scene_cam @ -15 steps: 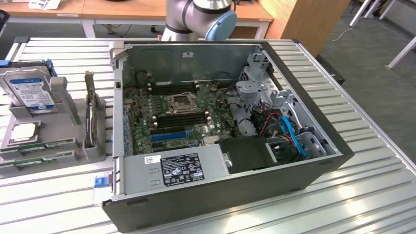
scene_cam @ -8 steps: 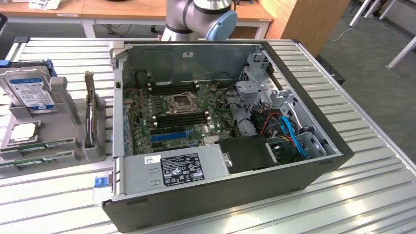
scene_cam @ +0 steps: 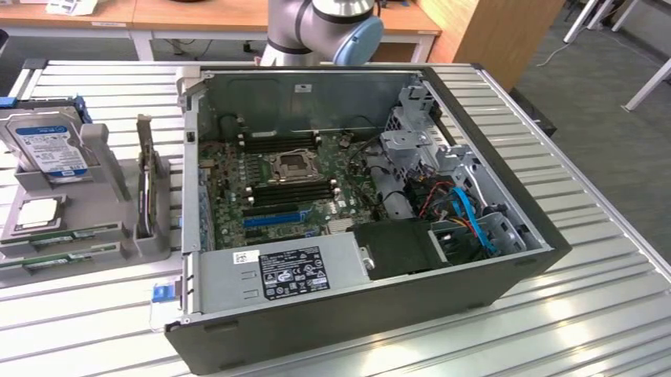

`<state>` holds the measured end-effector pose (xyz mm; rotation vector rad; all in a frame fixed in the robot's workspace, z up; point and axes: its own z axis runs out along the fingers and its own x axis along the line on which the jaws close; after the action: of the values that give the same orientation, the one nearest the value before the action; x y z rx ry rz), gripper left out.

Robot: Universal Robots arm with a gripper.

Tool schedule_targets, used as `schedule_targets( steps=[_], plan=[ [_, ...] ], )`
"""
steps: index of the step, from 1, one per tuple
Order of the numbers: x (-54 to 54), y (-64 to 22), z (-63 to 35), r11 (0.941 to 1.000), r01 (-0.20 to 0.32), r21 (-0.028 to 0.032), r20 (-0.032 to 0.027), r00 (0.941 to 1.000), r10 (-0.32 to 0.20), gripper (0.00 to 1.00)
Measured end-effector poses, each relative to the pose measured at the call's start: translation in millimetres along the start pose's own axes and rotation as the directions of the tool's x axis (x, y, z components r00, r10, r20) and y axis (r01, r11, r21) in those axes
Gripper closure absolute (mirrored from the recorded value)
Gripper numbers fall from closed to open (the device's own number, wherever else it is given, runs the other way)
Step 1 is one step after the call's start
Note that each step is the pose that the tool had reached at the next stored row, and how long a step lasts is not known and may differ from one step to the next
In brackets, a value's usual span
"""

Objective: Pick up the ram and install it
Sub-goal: 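Reach for the ram, then pick up the ram and move it above insertion slot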

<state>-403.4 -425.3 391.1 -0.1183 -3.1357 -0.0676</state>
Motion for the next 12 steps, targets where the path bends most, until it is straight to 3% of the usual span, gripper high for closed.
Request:
schedule_targets(
  steps=[12],
  plan=[
    [0.0, -0.1, 0.0, 1.0, 0.0, -0.0001, 0.0001, 1.0, 0.0, 0.9]
  ],
)
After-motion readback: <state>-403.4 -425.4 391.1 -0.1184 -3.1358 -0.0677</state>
